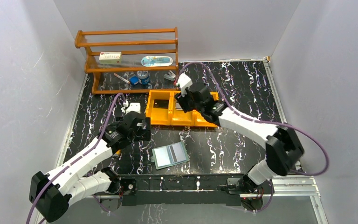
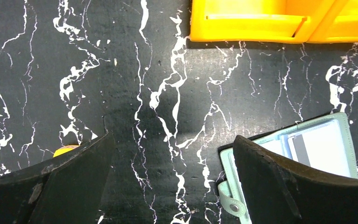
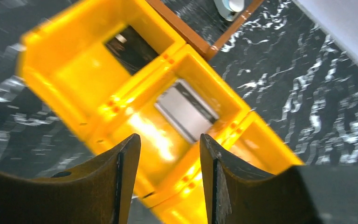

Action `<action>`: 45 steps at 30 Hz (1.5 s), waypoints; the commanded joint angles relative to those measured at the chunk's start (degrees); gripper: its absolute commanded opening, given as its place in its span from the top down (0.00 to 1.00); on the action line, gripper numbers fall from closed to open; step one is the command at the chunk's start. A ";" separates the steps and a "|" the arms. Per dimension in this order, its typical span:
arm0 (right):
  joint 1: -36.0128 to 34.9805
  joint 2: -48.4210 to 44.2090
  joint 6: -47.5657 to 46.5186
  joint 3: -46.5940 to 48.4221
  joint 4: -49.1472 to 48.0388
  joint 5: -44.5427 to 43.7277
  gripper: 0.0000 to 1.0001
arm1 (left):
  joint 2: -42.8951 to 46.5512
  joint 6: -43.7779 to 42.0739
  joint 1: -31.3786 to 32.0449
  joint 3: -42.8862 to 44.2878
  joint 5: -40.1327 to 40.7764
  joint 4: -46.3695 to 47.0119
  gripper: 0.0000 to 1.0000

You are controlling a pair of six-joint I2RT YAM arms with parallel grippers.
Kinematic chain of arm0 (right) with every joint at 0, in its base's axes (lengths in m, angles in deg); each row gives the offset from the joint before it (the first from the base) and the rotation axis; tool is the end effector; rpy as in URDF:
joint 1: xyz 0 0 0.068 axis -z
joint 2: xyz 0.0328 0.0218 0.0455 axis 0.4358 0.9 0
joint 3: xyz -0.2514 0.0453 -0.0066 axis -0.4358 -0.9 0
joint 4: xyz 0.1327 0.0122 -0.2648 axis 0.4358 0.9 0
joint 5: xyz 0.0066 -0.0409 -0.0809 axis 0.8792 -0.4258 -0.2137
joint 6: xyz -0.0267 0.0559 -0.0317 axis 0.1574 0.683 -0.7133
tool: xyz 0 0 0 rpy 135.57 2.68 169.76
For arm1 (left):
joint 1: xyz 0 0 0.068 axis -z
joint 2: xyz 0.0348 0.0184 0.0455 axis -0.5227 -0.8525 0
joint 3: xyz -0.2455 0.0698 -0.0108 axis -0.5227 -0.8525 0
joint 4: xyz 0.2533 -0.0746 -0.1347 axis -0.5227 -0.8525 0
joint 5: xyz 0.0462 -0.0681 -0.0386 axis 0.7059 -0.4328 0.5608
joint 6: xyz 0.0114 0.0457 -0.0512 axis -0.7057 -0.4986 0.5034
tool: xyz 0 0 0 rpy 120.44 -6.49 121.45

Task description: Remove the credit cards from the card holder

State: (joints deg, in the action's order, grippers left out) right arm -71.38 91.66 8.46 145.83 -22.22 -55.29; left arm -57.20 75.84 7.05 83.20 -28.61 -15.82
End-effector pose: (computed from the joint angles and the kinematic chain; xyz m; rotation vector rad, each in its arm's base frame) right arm 0.3015 0.2902 0.2405 -0.8681 1.8193 0.1449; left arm 0.2127 -0.1403 0.2149 0.0168 2.2861 -0.1037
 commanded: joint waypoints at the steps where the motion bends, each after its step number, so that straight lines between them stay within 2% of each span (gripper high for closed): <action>1: 0.02 -7.85 27.13 -6.96 -3.52 8.25 0.42 | 0.12 -1.31 -0.39 2.62 -2.93 -0.67 0.02; 4: 0.01 -10.29 40.26 -12.02 -3.35 16.12 0.43 | 1.05 -0.38 -0.47 1.87 -8.62 0.55 0.02; 8: -0.11 -11.81 50.17 -17.60 -3.71 25.68 0.48 | 2.14 0.67 -0.42 0.81 -23.46 7.08 0.03; 12: -0.71 -14.91 59.96 -26.56 -10.55 27.57 0.52 | 0.07 4.92 -0.42 -0.57 -35.42 15.71 0.10; 16: -2.21 -16.13 64.91 -30.54 -13.39 27.09 0.54 | -5.03 8.42 -0.30 -0.91 -41.34 19.83 0.14; 20: -3.08 -15.39 65.44 -31.24 -12.43 27.36 0.57 | -8.43 9.55 -0.16 -1.72 -42.94 20.06 0.19; 31: -3.56 -9.17 67.98 -32.55 -15.11 29.94 0.62 | -9.62 13.38 0.19 -5.83 -43.71 21.26 0.32; 45: -3.83 -3.88 68.21 -33.02 -13.35 29.69 0.63 | -14.31 12.88 2.04 -7.15 -45.00 22.69 0.36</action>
State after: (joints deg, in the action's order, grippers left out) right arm -74.74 86.83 76.28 113.31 -34.52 -25.80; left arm -70.77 88.71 8.13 77.06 -71.49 6.17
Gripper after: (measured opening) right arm 0.369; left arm 0.643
